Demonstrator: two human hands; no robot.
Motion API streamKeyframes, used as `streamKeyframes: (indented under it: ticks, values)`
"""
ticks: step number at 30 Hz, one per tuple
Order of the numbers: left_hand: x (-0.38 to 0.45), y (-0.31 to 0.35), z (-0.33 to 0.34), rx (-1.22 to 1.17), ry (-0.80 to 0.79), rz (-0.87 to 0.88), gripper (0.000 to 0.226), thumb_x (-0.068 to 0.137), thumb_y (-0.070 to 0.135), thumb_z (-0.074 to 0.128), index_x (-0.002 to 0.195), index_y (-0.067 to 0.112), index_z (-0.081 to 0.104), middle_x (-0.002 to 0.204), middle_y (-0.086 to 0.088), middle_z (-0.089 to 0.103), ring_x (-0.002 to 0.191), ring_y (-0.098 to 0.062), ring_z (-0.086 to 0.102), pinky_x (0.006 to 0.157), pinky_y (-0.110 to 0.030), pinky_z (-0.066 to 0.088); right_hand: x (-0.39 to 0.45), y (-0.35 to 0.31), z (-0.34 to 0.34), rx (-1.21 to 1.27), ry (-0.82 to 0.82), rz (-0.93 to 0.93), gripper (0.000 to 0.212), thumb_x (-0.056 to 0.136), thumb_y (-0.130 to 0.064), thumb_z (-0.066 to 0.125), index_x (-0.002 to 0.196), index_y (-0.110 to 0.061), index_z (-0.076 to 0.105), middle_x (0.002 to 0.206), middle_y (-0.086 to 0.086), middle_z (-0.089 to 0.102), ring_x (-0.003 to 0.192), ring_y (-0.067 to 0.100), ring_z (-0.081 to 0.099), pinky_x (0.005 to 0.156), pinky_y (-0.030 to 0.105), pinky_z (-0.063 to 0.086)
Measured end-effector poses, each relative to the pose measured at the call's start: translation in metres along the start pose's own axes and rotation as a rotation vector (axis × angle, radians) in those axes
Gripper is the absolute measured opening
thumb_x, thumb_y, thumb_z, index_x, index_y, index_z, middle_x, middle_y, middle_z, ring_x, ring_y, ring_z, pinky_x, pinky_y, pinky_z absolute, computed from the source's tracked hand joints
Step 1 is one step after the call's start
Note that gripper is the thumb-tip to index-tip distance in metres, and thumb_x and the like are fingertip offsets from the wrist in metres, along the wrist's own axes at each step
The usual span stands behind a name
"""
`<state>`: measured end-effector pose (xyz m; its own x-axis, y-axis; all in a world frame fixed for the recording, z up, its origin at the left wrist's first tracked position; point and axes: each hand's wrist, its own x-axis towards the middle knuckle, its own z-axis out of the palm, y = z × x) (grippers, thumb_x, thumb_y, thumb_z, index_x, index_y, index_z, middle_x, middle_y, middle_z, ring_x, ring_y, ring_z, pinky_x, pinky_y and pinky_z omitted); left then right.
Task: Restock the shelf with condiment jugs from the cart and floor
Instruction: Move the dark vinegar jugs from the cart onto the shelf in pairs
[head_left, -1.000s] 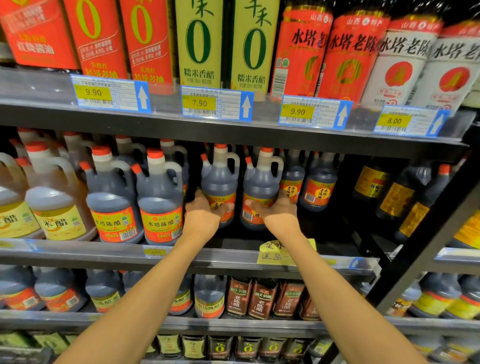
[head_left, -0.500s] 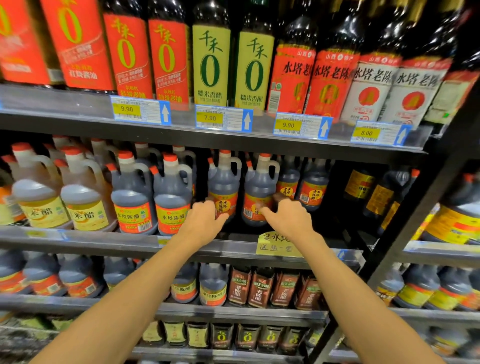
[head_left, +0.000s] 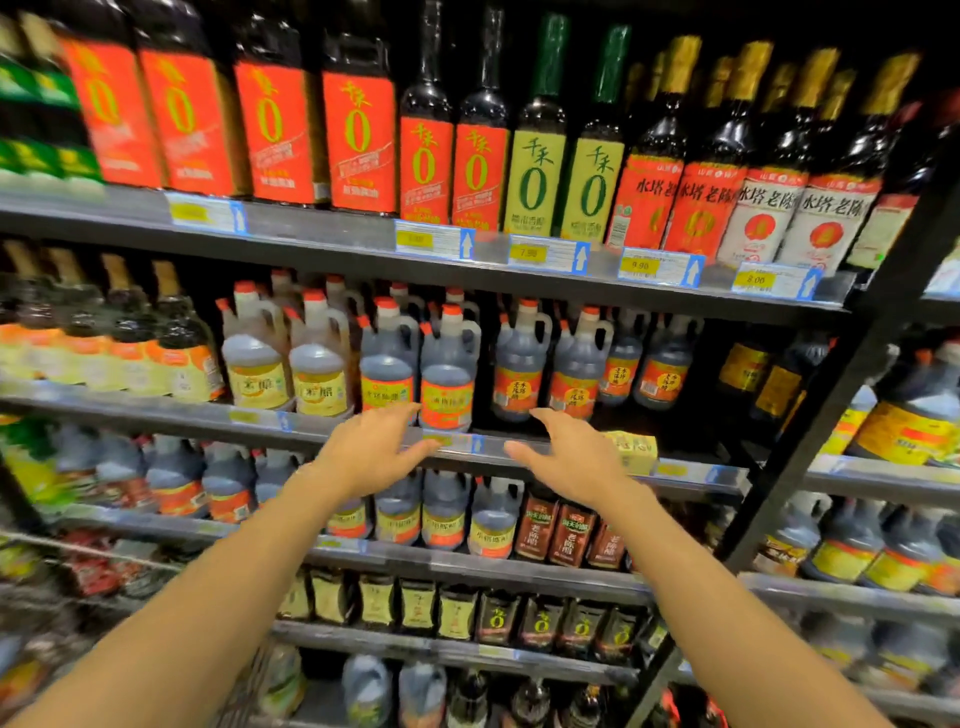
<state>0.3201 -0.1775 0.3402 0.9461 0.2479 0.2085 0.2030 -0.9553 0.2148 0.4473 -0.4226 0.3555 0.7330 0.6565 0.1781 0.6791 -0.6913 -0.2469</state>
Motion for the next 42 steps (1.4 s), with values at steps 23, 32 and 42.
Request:
streamKeyframes:
  ticks: [23, 32, 42]
  values:
    - [-0.386, -0.249, -0.066, 0.063, 0.046, -1.018, 0.079, 0.085, 0.078, 0.043, 0.141, 0.021, 0.048, 0.118, -0.004, 0.067, 0.101, -0.022, 0.064, 0.08, -0.036, 0.056, 0.027, -0.406, 0.178, 0.035, -0.431, -0.887, 0.087, 0.089, -0.078, 0.042, 0.154, -0.021, 0.033, 0.153, 0.003, 0.047, 0.135, 0.025, 0.049, 0.101, 0.047, 0.049]
    - [-0.404, -0.328, -0.033, 0.096, -0.033, -1.266, 0.079, 0.09, 0.073, 0.043, 0.152, 0.024, 0.036, 0.144, -0.006, 0.055, 0.126, -0.025, 0.057, 0.098, -0.041, 0.051, 0.094, -0.499, 0.269, 0.021, -0.586, -1.084, 0.078, 0.092, -0.069, 0.048, 0.153, -0.023, 0.035, 0.152, 0.0, 0.048, 0.137, 0.022, 0.047, 0.103, 0.039, 0.044]
    - [-0.353, -0.482, 0.024, 0.115, -0.211, -1.316, 0.082, 0.093, 0.071, 0.041, 0.155, 0.019, 0.03, 0.153, -0.005, 0.047, 0.137, -0.025, 0.047, 0.109, -0.037, 0.042, 0.193, -0.593, 0.41, 0.056, -0.794, -1.032, 0.069, 0.096, -0.058, 0.054, 0.152, -0.021, 0.036, 0.154, 0.0, 0.045, 0.139, 0.022, 0.043, 0.107, 0.037, 0.04]
